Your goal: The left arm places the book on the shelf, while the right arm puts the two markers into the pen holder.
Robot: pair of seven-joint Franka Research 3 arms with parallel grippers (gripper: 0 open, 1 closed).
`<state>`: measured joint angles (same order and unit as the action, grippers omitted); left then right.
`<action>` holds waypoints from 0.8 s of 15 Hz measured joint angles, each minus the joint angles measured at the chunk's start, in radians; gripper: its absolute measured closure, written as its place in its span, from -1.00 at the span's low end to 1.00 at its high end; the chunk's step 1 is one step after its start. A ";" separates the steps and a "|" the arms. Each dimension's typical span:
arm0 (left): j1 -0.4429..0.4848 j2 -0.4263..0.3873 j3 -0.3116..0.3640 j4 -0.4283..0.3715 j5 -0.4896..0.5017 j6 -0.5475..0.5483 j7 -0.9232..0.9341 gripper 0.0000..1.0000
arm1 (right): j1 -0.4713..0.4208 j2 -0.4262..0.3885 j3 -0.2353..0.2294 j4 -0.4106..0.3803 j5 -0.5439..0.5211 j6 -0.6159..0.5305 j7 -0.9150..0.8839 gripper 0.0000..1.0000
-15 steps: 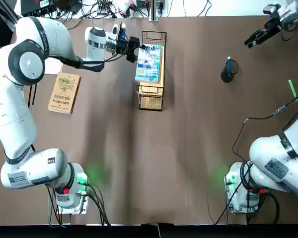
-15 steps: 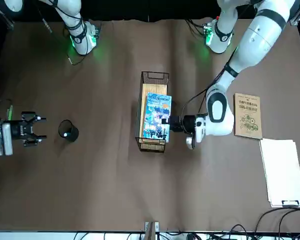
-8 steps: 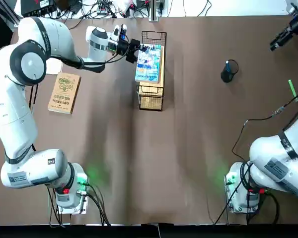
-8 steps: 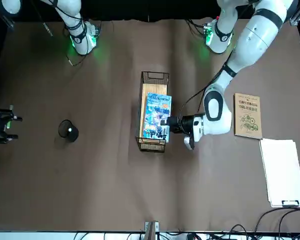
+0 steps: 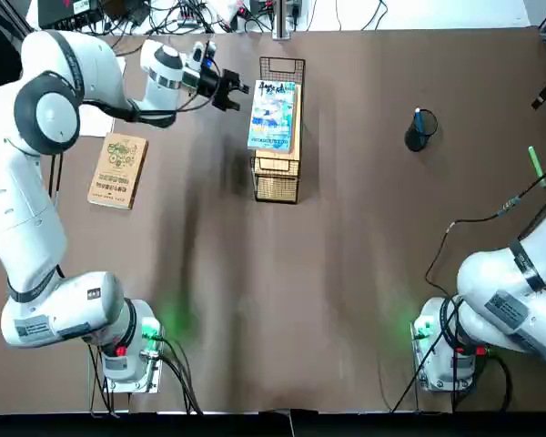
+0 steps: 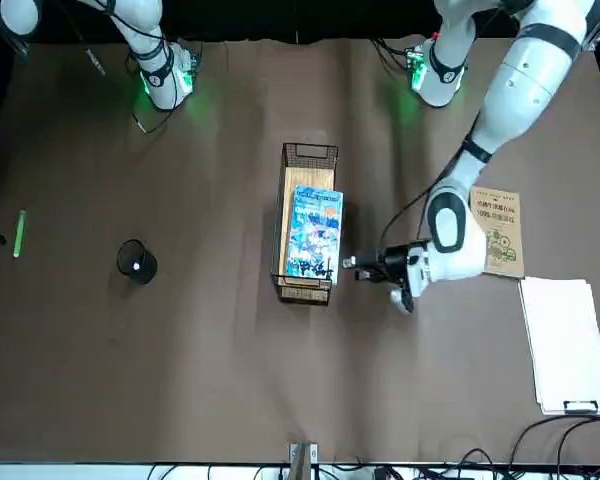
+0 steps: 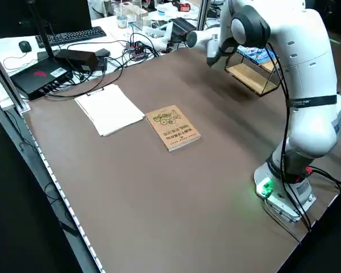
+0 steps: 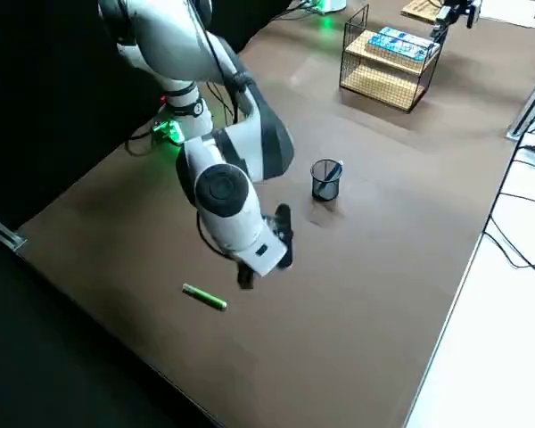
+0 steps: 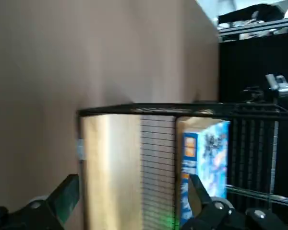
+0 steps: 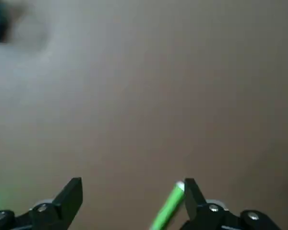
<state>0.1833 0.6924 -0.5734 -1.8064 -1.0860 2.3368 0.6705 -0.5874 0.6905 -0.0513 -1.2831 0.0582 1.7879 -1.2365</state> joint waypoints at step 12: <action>0.163 -0.049 0.005 0.346 0.967 -0.517 -0.568 -0.99 | -0.028 0.090 -0.032 -0.152 -0.165 0.290 0.479 -0.59</action>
<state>0.3462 0.6439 -0.5685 -1.4601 -0.1194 1.8195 0.1024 -0.6153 0.7803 -0.0828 -1.4353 -0.1067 2.0775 -0.7570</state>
